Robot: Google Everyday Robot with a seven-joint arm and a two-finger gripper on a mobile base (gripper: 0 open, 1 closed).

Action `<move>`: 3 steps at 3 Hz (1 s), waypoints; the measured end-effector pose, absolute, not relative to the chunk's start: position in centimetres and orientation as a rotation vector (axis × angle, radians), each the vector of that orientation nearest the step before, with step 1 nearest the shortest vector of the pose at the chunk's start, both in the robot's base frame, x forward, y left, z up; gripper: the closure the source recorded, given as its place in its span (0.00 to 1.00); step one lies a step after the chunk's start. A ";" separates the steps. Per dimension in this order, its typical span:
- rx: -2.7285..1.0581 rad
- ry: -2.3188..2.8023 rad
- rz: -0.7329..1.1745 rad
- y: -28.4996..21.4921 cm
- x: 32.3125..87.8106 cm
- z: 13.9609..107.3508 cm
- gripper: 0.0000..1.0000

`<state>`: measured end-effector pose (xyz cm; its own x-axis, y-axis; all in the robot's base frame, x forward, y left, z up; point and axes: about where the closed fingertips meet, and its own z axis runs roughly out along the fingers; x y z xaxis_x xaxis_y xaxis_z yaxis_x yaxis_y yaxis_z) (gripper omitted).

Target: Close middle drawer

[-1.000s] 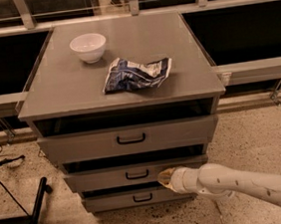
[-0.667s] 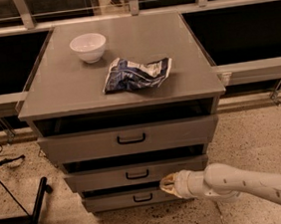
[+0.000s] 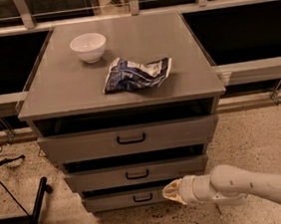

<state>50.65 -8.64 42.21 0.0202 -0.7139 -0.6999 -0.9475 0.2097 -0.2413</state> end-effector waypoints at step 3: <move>-1.560 1.747 0.401 -8.6 50.6 42.2 0.00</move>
Offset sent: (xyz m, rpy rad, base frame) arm 0.0000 0.0000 0.0000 0.0000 0.0000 0.0000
